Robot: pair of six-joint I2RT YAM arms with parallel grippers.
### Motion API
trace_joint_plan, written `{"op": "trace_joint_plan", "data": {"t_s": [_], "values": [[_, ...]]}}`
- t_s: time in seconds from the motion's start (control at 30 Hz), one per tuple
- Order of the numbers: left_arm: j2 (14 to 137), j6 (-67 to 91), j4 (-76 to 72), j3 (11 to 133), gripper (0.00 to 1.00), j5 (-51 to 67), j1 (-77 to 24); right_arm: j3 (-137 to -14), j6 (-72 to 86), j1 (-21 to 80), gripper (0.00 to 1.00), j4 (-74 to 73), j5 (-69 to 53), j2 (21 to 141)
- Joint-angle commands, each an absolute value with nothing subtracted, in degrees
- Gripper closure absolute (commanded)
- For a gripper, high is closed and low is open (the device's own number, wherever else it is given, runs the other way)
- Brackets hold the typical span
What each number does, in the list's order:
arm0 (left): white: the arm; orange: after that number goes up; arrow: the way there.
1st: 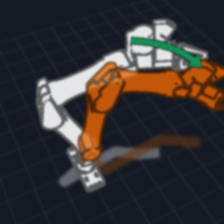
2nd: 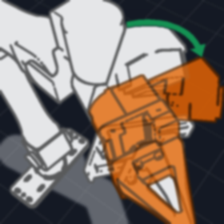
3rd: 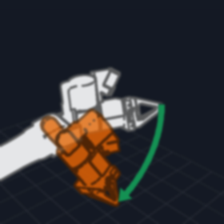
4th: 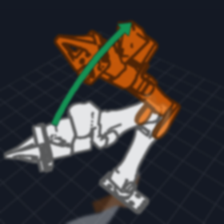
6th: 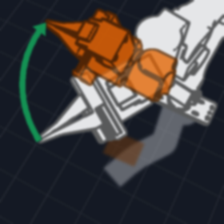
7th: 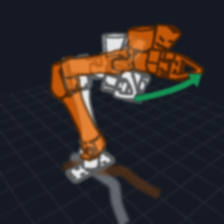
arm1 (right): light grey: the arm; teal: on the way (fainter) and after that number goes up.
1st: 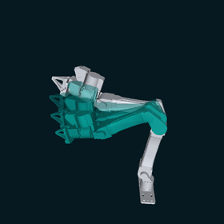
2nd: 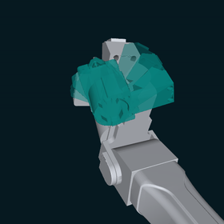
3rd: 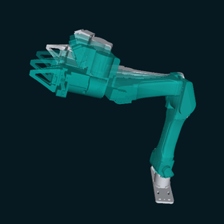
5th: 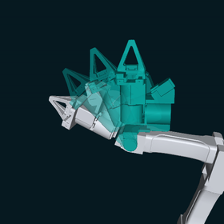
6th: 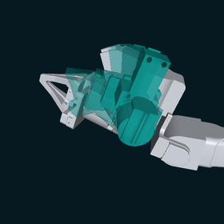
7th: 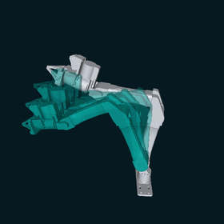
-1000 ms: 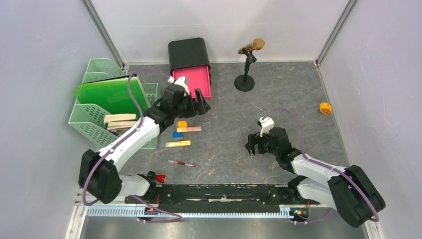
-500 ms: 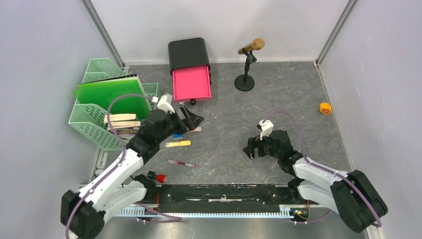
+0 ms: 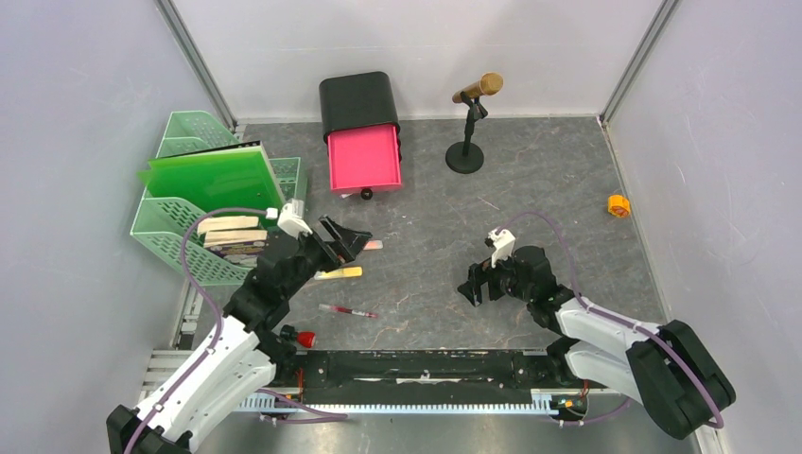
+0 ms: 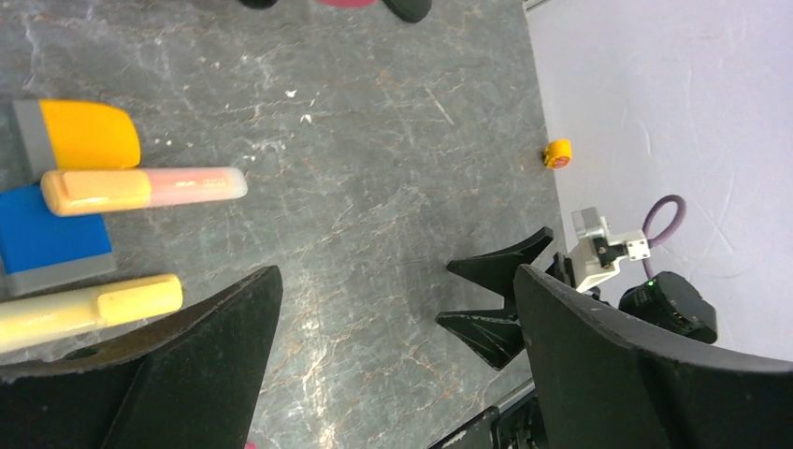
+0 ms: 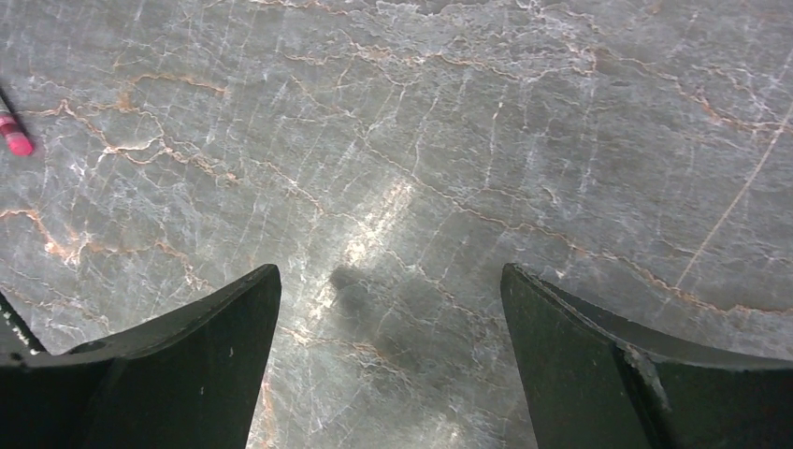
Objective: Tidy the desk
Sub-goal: Pick up the stationery from the center of the board.
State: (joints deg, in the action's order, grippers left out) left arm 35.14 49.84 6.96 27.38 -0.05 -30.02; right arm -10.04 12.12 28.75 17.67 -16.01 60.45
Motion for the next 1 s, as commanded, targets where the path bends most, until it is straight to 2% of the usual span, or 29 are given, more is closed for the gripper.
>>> {"op": "trace_joint_plan", "data": {"t_s": [0.0,0.4,0.7,0.97], "values": [[35.73,52.32,11.83,29.97,0.00,-1.89,-29.90,-12.42,11.59,29.18,0.06,11.39,-20.13,62.42],[41.53,47.11,18.13,44.27,0.00,2.14,-29.88,-22.07,10.54,32.55,0.05,3.81,-22.93,68.71],[44.38,45.39,16.09,52.10,0.00,11.47,-29.88,-30.31,8.12,42.49,0.04,0.87,-22.65,73.82],[44.16,46.48,11.87,53.50,0.00,13.86,-29.88,-37.59,6.76,50.64,0.04,0.12,-21.29,77.77]]}}
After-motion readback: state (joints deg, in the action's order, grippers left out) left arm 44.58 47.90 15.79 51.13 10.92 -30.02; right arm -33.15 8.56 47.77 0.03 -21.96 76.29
